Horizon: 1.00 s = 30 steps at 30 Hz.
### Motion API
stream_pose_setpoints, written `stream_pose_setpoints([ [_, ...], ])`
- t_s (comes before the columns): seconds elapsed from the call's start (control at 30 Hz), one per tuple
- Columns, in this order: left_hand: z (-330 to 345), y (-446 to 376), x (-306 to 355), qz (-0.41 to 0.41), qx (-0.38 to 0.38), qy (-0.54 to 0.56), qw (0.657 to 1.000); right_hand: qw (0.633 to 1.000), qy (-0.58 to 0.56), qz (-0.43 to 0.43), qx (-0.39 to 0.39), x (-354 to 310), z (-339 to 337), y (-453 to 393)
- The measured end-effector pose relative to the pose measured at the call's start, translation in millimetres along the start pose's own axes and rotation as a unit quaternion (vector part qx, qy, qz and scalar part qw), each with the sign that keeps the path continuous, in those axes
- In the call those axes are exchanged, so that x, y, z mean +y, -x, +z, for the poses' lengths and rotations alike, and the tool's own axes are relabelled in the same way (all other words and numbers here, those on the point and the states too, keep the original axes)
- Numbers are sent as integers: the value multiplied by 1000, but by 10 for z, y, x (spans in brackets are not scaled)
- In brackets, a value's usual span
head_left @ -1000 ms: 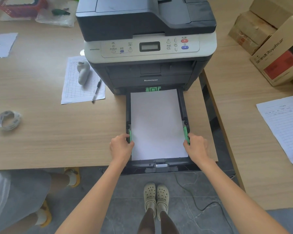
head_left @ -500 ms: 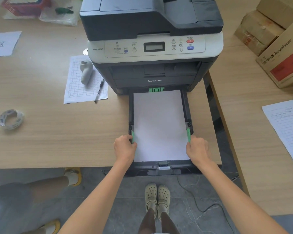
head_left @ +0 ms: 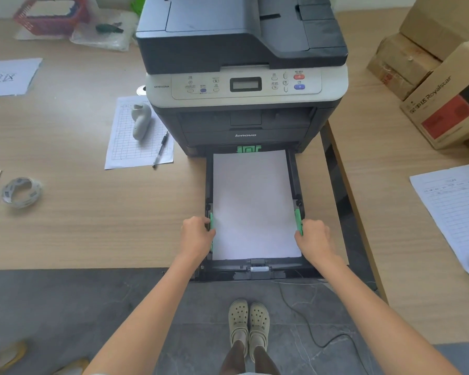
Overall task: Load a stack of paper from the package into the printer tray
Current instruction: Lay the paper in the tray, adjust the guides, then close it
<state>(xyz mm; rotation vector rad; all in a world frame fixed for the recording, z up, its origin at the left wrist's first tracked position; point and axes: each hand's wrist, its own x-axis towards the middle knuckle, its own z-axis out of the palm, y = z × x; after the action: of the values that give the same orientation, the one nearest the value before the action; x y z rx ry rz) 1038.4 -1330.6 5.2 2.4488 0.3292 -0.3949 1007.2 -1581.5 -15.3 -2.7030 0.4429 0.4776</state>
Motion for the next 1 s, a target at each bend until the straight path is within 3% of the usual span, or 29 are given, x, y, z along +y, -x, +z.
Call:
stream_pose_setpoints([
  [0.3, -466, 123, -380, -1, 50, 116, 992, 996, 48, 11, 74, 310, -368, 192],
  [0.6, -452, 425, -929, -52, 34, 124, 990, 997, -16, 79, 16, 891, -292, 529],
  [0.73, -308, 637, -1078, -37, 23, 101, 994, 993, -90, 78, -22, 876, -201, 752],
  [0.83, -196, 833, -1054, -53, 8, 159, 986, 978, -195, 60, -36, 746, -123, 927],
  [1.0, -23, 1036, -889, -82, 9, 273, 959, 931, -348, 108, -19, 552, 24, 1076],
])
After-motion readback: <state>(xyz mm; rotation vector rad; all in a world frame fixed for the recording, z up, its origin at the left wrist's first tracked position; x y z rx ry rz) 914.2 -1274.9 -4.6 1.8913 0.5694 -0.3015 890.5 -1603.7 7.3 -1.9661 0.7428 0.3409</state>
